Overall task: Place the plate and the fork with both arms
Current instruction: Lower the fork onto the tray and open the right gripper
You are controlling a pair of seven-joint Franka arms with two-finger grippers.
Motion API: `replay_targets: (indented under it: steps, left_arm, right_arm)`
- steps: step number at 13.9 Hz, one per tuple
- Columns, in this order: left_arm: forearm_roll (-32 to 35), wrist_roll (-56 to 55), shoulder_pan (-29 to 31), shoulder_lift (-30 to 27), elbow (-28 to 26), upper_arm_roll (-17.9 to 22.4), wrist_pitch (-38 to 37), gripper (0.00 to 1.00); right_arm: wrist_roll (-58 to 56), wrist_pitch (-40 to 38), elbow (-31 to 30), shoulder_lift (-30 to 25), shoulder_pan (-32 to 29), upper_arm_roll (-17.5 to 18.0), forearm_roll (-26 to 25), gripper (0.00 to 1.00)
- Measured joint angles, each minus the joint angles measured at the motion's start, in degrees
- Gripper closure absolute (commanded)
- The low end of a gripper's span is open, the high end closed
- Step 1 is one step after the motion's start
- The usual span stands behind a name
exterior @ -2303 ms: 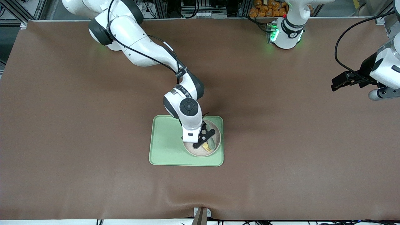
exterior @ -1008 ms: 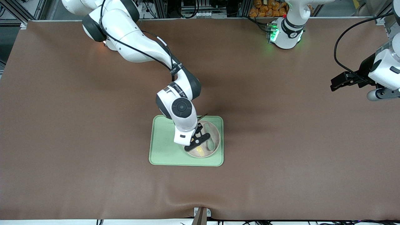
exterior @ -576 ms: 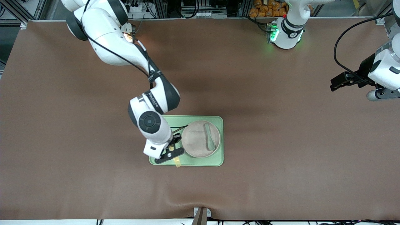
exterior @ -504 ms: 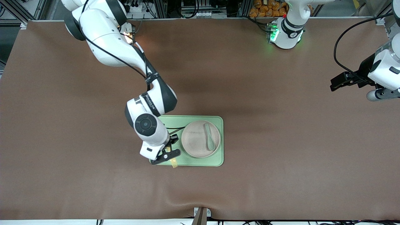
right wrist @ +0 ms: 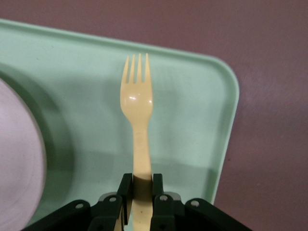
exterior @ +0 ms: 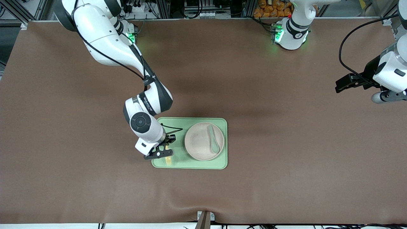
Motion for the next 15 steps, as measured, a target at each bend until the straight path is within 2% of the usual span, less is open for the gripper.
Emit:
replay_targets:
  steps: [6,7,8,9,10,15]
  left_arm:
    - [0.0,0.0,0.0,0.0,-0.4,-0.1,0.4,0.00]
    - [0.0,0.0,0.0,0.0,-0.4,-0.1,0.4,0.00]
    - [0.0,0.0,0.0,0.0,-0.4,-0.1,0.5,0.00]
    - [0.0,0.0,0.0,0.0,-0.4,-0.1,0.5,0.00]
    - [0.0,0.0,0.0,-0.1,-0.4,-0.1,0.5,0.00]
    - [0.0,0.0,0.0,-0.8,-0.7,-0.2,0.6,0.00]
  right_arm:
    - [4.3,1.2,-2.7,-0.4,1.4,0.0,1.7,0.99]
    - [4.4,1.2,-2.9,-0.4,1.4,0.0,2.6,0.91]
    - [4.4,1.2,-3.1,-0.4,1.4,0.0,3.0,0.67]
    - [4.5,1.4,-3.3,-0.4,1.4,0.0,3.2,0.28]
    - [4.5,1.5,-3.4,-0.4,1.4,0.0,3.3,0.00]
    - [4.5,1.9,-3.3,-1.1,1.3,-0.1,3.3,0.00]
